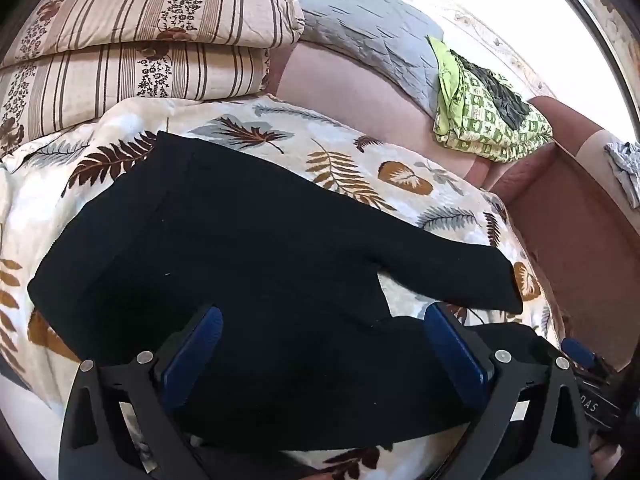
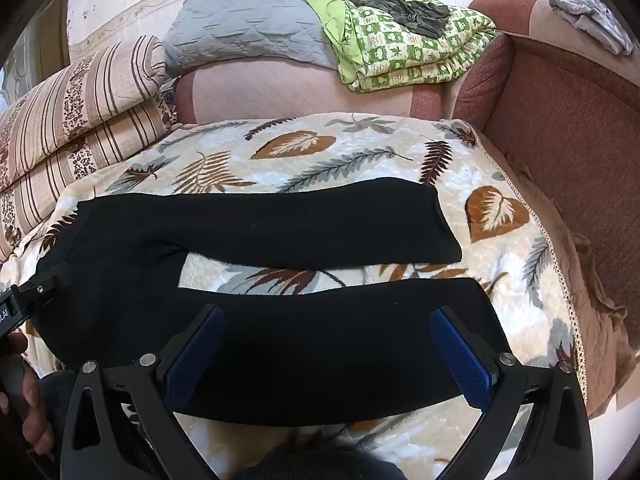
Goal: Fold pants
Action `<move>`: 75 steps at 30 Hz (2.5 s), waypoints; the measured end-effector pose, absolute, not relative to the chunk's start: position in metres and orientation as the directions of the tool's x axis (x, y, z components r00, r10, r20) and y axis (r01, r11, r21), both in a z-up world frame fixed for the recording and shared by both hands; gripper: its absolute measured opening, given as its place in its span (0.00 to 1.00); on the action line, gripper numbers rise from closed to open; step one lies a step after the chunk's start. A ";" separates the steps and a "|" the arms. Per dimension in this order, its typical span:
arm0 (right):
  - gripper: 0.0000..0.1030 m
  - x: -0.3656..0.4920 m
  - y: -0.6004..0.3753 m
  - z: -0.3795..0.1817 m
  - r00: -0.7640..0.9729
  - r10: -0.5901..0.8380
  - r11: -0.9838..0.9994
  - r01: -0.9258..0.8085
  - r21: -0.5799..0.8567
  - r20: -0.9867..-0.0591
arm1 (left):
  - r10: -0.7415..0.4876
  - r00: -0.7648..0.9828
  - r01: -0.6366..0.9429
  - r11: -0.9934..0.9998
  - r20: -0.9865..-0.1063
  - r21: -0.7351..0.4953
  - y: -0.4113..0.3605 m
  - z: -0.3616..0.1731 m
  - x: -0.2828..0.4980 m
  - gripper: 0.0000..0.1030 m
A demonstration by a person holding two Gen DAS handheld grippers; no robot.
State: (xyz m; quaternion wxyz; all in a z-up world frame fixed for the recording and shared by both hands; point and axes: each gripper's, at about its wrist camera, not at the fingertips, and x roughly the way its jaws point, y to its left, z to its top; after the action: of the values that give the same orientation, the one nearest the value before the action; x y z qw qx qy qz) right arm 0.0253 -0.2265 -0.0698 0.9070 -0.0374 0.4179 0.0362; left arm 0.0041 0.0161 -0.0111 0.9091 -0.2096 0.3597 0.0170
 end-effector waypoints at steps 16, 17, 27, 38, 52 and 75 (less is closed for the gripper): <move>1.00 0.025 -0.227 -0.070 0.647 0.036 0.995 -0.097 -0.036 -0.762 | -0.145 0.734 -0.179 0.901 -0.663 -0.394 0.022 -0.011 0.008 0.99; 1.00 0.026 -0.227 -0.070 0.647 0.035 0.995 -0.097 -0.036 -0.762 | -0.145 0.734 -0.178 0.902 -0.663 -0.394 0.022 -0.011 0.008 0.99; 1.00 0.026 -0.227 -0.070 0.646 0.035 0.995 -0.097 -0.036 -0.762 | -0.145 0.734 -0.178 0.902 -0.663 -0.394 0.024 -0.010 0.009 0.99; 1.00 0.025 -0.228 -0.069 0.647 0.035 0.995 -0.097 -0.036 -0.762 | -0.147 0.734 -0.178 0.901 -0.664 -0.395 0.027 -0.009 0.010 0.99; 1.00 0.022 -0.228 -0.070 0.649 0.030 0.995 -0.093 -0.039 -0.760 | -0.145 0.733 -0.178 0.902 -0.664 -0.394 0.027 -0.010 0.009 0.99; 1.00 0.021 -0.222 -0.066 0.669 -0.262 0.959 0.102 -0.263 -0.696 | 0.251 0.662 -0.317 0.947 -0.706 0.040 -0.048 -0.005 0.013 0.99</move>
State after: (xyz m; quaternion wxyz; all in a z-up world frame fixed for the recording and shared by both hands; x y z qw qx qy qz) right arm 0.0213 -0.2223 -0.0663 0.9079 -0.1014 0.3943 -0.1003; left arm 0.0132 -0.0477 -0.0050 0.9105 -0.0433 0.3805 0.1562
